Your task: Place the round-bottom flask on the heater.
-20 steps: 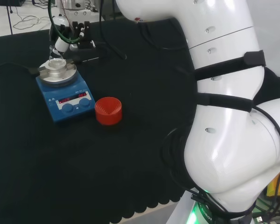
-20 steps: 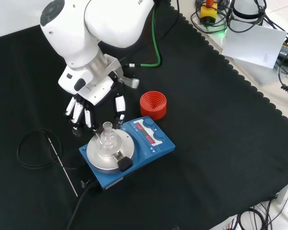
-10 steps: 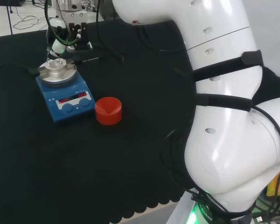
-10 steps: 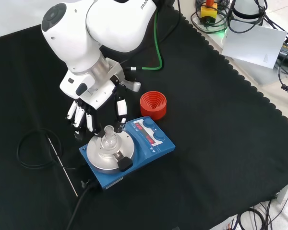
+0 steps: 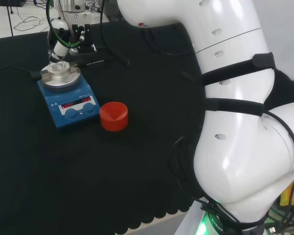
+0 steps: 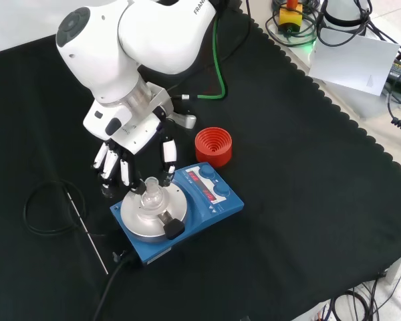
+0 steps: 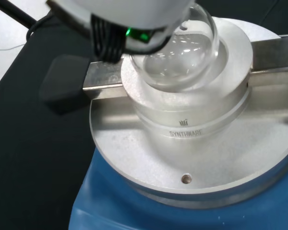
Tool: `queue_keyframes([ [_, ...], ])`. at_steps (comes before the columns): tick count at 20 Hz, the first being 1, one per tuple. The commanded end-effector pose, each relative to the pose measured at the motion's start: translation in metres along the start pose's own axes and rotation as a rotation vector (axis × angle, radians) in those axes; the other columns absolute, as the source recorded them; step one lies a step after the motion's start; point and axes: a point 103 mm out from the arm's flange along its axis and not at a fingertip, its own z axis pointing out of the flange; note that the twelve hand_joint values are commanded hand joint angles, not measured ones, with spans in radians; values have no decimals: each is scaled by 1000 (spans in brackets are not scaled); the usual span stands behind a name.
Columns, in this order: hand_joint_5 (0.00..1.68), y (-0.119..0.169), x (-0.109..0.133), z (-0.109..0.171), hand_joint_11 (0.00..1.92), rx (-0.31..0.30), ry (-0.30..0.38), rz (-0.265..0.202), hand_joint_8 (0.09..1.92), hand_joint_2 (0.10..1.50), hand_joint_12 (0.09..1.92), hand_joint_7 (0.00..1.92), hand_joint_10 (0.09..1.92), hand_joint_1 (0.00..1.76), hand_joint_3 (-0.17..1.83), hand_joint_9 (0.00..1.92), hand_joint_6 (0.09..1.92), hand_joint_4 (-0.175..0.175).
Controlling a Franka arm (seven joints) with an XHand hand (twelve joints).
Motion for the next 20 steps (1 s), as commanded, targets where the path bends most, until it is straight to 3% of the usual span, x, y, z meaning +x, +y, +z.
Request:
queue_keyframes([
  [1,836,-3,1,-3,236,5,-8,-2,652,613,1349,264,612,1000,646,519,810,-28],
  [9,784,-23,0,-11,192,-10,-17,8,643,575,1358,223,619,990,671,481,793,-34],
  [20,793,-99,-8,-39,184,-77,-21,79,644,572,1365,216,629,979,672,473,794,-41],
])
